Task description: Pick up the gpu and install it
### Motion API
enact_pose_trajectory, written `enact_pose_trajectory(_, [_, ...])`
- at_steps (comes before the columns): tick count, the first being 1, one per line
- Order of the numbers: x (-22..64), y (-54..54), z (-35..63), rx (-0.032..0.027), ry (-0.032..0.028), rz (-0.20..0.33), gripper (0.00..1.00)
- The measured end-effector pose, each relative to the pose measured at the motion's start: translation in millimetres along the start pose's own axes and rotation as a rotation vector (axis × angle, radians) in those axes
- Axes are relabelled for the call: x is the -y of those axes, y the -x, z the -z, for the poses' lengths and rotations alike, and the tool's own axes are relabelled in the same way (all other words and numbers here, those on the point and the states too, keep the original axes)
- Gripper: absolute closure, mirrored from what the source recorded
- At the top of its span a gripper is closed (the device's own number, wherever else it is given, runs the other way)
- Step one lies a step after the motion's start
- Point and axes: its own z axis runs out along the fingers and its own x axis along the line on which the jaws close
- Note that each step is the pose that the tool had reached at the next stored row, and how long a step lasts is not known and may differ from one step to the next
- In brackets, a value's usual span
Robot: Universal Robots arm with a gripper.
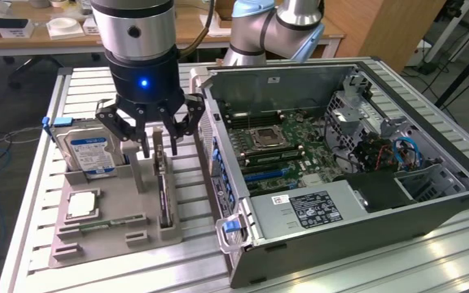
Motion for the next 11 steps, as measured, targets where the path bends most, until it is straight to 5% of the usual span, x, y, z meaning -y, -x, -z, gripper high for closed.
enact_pose_trajectory(11, [0.2, -0.2, -6.7, 0.0000, 0.0000, 0.000, 0.53])
